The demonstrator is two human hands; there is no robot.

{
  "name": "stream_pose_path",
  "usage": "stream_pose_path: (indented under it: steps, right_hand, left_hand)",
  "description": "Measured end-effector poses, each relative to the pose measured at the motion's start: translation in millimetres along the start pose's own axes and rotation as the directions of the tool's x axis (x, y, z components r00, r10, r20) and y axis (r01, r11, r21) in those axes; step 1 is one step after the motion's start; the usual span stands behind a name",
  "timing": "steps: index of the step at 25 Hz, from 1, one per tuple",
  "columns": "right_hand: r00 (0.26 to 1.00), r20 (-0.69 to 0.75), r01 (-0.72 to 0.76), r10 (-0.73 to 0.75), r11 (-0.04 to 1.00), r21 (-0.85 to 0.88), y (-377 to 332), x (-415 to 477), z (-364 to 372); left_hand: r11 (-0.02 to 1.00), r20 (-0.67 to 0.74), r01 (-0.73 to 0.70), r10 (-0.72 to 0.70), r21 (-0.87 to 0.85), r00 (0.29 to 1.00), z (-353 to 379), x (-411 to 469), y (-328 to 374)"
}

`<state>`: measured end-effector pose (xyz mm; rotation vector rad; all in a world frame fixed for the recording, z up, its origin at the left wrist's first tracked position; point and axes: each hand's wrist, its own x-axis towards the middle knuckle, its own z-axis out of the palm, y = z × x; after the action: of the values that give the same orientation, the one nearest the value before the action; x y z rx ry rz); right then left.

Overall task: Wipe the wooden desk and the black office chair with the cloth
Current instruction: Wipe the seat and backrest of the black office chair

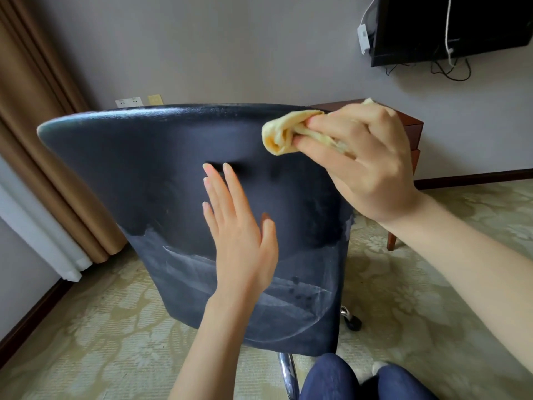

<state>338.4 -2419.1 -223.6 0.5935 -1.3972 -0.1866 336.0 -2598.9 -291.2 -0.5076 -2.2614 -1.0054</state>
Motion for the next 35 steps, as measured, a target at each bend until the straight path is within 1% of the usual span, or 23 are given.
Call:
stream_pose_path:
  steps: [3,6,8,11,13,14,16,18,19,20,21,22,23,24,25,26,27,28,29,30,32,34,35]
  right_hand:
    - [0.997,0.031,-0.07,0.068,0.996,0.052,-4.7,-25.5,0.6]
    - [0.978,0.195,-0.096,0.074,0.99,0.103,-18.4,-75.7,-6.5]
    - [0.951,0.301,-0.126,0.076,0.98,0.151,-30.6,-108.0,-13.3]
    - [0.907,0.396,-0.223,0.14,0.96,0.17,-45.5,-138.1,-20.4]
    - [0.86,0.479,-0.29,0.174,0.94,0.178,-52.4,-147.9,-27.5]
    - [0.824,0.537,-0.324,0.183,0.929,0.18,-54.8,-149.7,-32.4]
    - [0.712,0.659,-0.454,0.241,0.875,0.17,-57.9,-147.5,-45.2]
    - [0.595,0.704,-0.657,0.386,0.739,0.15,-63.0,-141.7,-55.4]
    - [0.531,0.695,-0.762,0.484,0.632,0.142,-67.9,-137.2,-60.7]
    - [0.444,0.679,-0.858,0.584,0.495,0.135,-74.4,-132.4,-65.5]
    - [0.333,0.663,-0.933,0.671,0.338,0.126,-82.4,-127.8,-70.4]
    - [0.197,0.648,-0.98,0.736,0.168,0.108,-91.4,-123.9,-75.8]
    - [0.044,0.64,-0.996,0.767,-0.014,0.084,-100.9,-120.9,-81.6]
    - [-0.115,0.647,-0.973,0.754,-0.217,0.08,-110.3,-119.5,-87.3]
    - [-0.26,0.67,-0.891,0.695,-0.441,0.112,-118.5,-118.6,-91.9]
    - [-0.374,0.709,-0.744,0.598,-0.65,0.155,-125.3,-117.6,-95.5]
    - [-0.442,0.752,-0.571,0.488,-0.8,0.184,-129.3,-116.5,-98.4]
    - [-0.465,0.786,-0.436,0.408,-0.878,0.198,-131.2,-115.5,-100.8]
    - [-0.462,0.812,-0.35,0.357,-0.914,0.202,-132.1,-114.5,-103.0]
    - [-0.452,0.83,-0.301,0.328,-0.932,0.204,-132.7,-113.6,-104.5]
    - [-0.438,0.838,-0.287,0.327,-0.934,0.214,-134.6,-113.7,-108.0]
    - [-0.404,0.839,-0.324,0.366,-0.914,0.243,-136.5,-114.6,-113.7]
    - [-0.384,0.838,-0.35,0.387,-0.901,0.256,-138.5,-116.9,-117.6]
  left_hand:
    - [0.999,0.064,-0.018,0.016,0.031,0.998,0.4,4.6,-0.7]
    - [0.991,0.169,-0.043,0.021,0.129,0.985,-6.9,8.6,-8.2]
    - [0.983,0.206,-0.061,0.025,0.172,0.978,-12.0,10.1,-10.8]
    - [0.97,0.267,-0.082,0.018,0.229,0.964,-15.8,10.4,-10.8]
    - [0.965,0.304,-0.11,0.034,0.238,0.952,-17.9,11.0,-12.5]
    - [0.967,0.317,-0.123,0.047,0.224,0.947,-19.1,12.0,-13.6]
    - [0.978,0.322,-0.14,0.084,0.157,0.943,-20.0,10.9,-14.0]
    - [0.994,0.314,-0.109,0.096,0.025,0.945,-15.5,1.6,-14.4]
    - [0.997,0.324,-0.055,0.07,-0.056,0.943,-10.6,-8.8,-12.5]
    - [0.991,0.34,0.026,0.02,-0.131,0.94,-3.9,-23.4,-9.8]
    - [0.972,0.364,0.13,-0.051,-0.195,0.93,3.8,-40.4,-6.3]
    - [0.937,0.408,0.246,-0.13,-0.247,0.904,11.7,-57.9,-2.1]
    - [0.886,0.469,0.359,-0.194,-0.294,0.862,19.7,-74.3,3.2]
    - [0.827,0.536,0.45,-0.225,-0.336,0.814,27.4,-89.9,9.2]
    - [0.777,0.594,0.5,-0.208,-0.383,0.777,33.9,-103.5,14.7]
    - [0.742,0.633,0.514,-0.158,-0.43,0.757,38.5,-114.9,18.9]
    - [0.718,0.649,0.511,-0.109,-0.473,0.753,41.2,-122.8,22.8]
    - [0.701,0.646,0.508,-0.089,-0.5,0.759,42.9,-127.5,25.3]
    - [0.683,0.628,0.517,-0.109,-0.516,0.77,44.0,-129.2,25.6]
    - [0.667,0.601,0.534,-0.159,-0.52,0.784,45.1,-128.4,24.3]
    - [0.634,0.562,0.581,-0.266,-0.511,0.784,45.0,-123.1,20.6]
    - [0.595,0.571,0.611,-0.288,-0.523,0.769,42.8,-116.7,14.6]
    - [0.605,0.58,0.606,-0.273,-0.517,0.767,40.5,-114.4,11.9]
